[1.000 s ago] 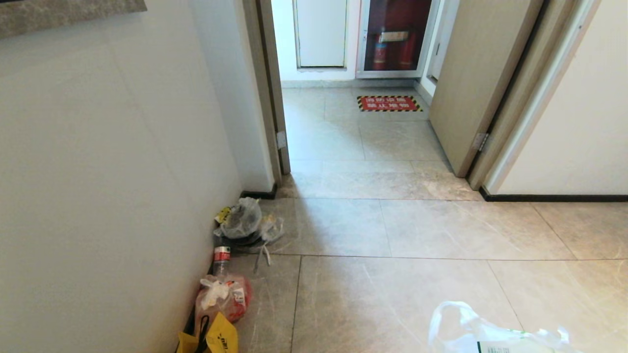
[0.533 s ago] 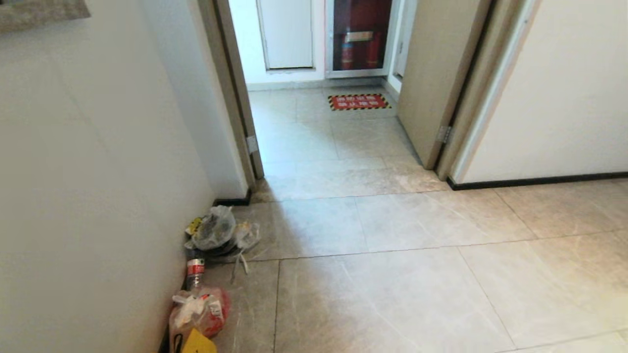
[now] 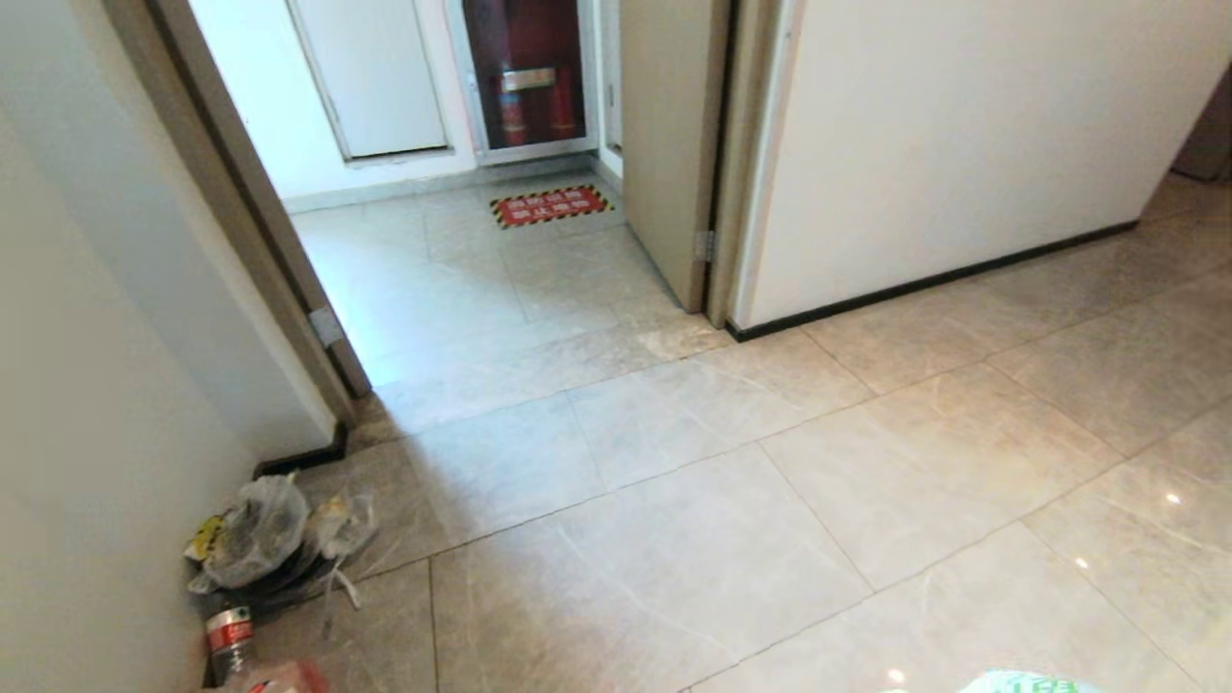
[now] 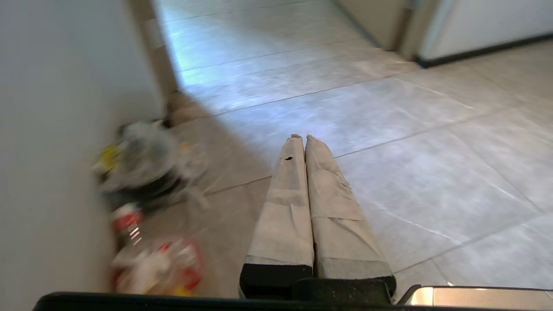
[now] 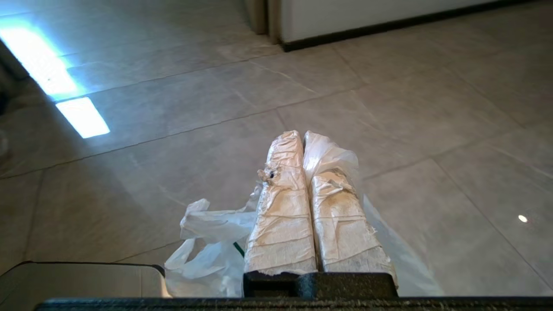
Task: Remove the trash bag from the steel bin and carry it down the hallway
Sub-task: Put the trash bag at the door
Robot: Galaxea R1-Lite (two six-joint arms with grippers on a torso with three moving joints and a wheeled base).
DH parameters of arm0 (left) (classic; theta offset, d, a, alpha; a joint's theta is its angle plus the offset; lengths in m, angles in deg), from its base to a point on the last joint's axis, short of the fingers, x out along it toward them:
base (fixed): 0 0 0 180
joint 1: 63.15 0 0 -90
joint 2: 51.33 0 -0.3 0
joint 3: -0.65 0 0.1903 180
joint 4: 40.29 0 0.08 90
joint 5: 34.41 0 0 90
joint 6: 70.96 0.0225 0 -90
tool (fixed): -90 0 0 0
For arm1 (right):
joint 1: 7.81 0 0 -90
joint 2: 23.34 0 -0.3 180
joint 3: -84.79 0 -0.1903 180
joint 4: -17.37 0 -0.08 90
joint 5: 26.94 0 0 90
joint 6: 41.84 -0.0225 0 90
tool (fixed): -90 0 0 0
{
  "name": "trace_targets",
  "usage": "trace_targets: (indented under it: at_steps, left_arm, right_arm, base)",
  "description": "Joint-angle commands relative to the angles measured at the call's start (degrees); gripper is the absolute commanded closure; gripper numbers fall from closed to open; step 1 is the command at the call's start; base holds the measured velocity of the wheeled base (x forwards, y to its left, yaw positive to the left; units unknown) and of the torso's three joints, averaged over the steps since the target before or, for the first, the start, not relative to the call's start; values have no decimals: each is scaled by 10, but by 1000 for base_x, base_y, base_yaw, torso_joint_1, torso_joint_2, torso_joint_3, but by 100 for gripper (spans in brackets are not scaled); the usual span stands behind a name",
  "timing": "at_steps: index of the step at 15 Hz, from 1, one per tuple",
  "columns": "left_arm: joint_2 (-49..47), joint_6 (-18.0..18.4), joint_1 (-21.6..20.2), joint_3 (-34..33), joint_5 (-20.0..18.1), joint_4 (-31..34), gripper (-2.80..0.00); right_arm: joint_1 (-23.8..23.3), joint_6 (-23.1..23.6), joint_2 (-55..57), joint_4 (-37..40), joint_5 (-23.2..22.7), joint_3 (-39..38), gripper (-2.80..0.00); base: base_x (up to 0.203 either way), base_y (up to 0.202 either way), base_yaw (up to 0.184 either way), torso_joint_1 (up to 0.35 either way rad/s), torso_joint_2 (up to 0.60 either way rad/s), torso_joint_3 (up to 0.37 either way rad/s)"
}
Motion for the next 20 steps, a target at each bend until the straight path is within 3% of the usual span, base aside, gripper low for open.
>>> trace_targets:
  at_steps: [1,20]
  left_arm:
    - [0,0,0,0,0,0,0]
    - [0,0,0,0,0,0,0]
  right_arm:
    - [0,0,1,1,-1,0,0]
    - [0,1,0,0,-1,0,0]
  base:
    - [-3,9,-160,-1,2,2]
    - [0,9,-172,4,1,1]
